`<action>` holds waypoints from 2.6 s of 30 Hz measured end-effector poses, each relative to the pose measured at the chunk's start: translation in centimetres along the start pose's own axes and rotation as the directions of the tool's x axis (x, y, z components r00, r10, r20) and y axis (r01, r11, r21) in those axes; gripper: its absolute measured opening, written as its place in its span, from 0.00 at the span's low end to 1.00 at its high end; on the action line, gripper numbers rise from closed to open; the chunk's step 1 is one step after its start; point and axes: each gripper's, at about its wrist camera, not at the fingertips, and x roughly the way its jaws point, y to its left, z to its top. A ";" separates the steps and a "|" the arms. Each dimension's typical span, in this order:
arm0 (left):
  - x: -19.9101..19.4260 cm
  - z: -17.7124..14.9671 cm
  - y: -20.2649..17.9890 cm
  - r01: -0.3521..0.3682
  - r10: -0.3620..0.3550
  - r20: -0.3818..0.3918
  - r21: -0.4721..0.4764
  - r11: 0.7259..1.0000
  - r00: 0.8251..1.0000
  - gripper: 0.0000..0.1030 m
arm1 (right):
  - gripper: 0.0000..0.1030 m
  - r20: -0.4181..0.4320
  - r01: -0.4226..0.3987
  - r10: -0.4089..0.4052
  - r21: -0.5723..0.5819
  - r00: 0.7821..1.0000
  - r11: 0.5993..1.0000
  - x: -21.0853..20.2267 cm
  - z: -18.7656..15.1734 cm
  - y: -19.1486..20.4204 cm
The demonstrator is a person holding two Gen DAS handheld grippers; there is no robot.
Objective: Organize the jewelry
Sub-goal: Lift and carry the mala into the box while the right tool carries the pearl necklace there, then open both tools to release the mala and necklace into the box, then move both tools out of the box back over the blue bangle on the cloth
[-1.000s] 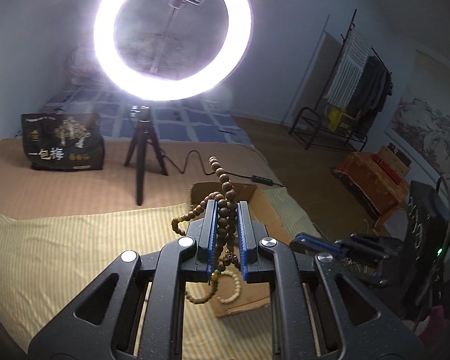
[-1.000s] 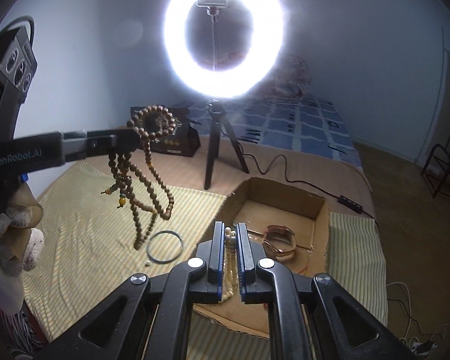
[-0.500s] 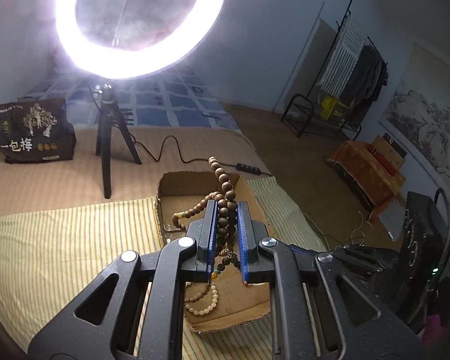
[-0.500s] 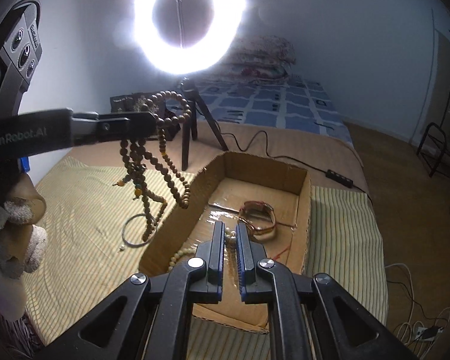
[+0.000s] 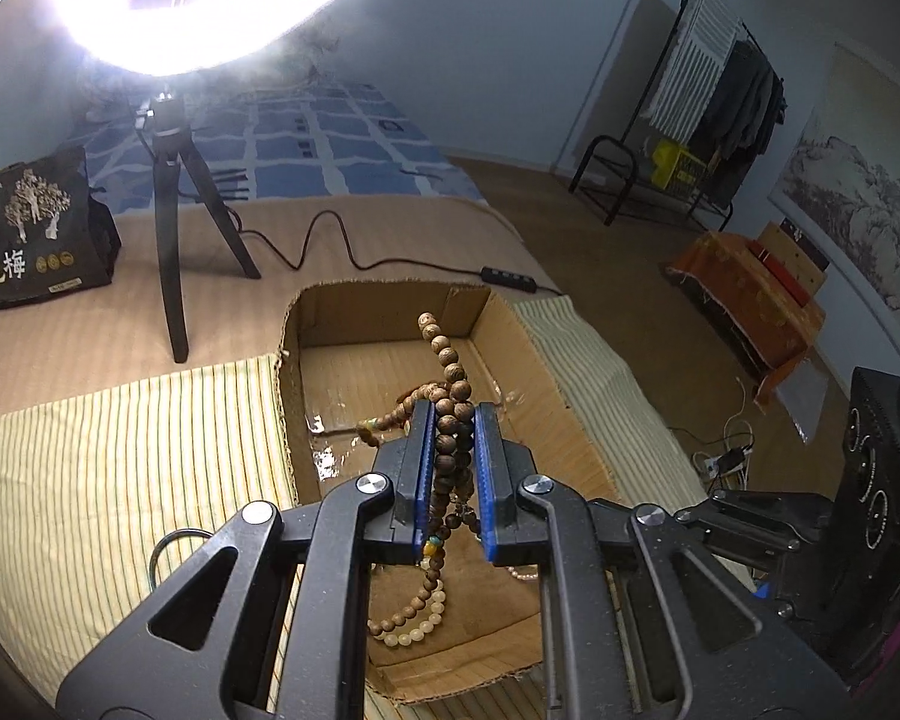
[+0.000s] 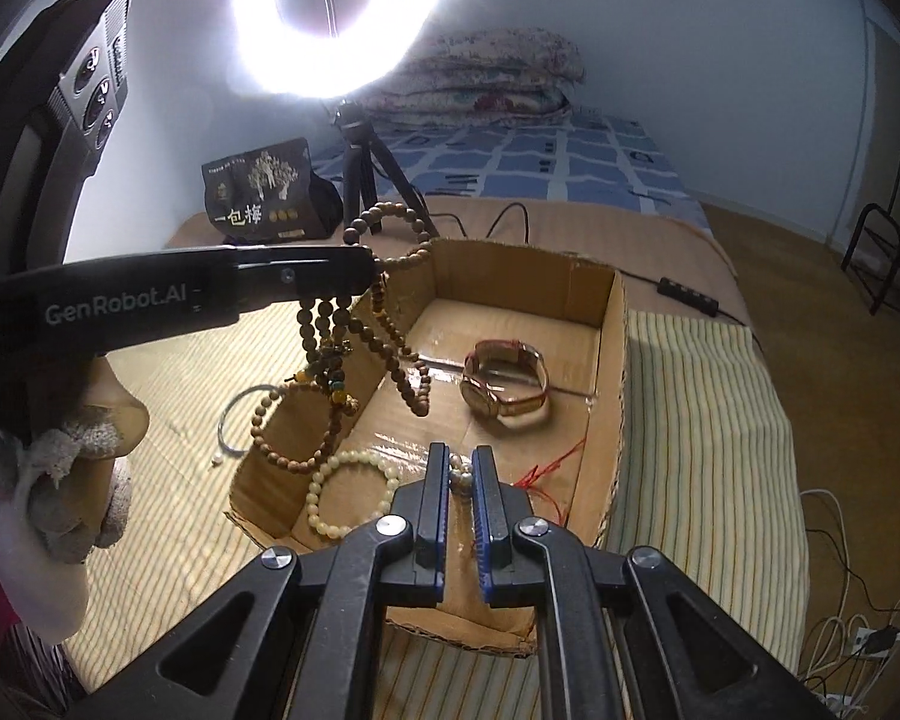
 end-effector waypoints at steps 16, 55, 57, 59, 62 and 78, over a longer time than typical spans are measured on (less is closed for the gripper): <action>2.9 -1.7 1.2 -0.026 0.027 -0.103 0.010 1.000 0.994 0.11 | 0.05 -0.070 -0.021 0.024 0.044 0.997 0.999 2.2 -1.5 -0.7; -5.8 -2.7 9.9 -0.151 0.150 -0.036 -0.011 0.988 0.988 0.41 | 0.98 0.058 -0.079 0.078 0.018 0.995 0.997 -3.7 -1.8 6.2; -5.9 -3.1 10.9 -0.161 0.160 -0.043 -0.017 0.987 0.986 0.41 | 0.98 0.062 -0.100 0.099 0.014 0.993 0.995 -3.9 -2.1 7.0; -6.0 -3.5 11.6 -0.172 0.170 -0.053 -0.018 0.985 0.984 0.41 | 0.98 0.063 -0.120 0.120 0.005 0.991 0.993 -3.9 -2.4 8.1; -5.8 -4.3 12.8 -0.178 0.176 -0.070 -0.021 0.984 0.982 0.41 | 0.98 0.053 -0.151 0.152 -0.019 0.987 0.988 -3.8 -2.9 9.9; -1.4 -6.7 15.8 -0.154 0.144 -0.177 -0.044 0.987 0.974 0.41 | 0.60 -0.057 -0.246 0.243 -0.051 0.968 0.968 1.1 -4.2 16.2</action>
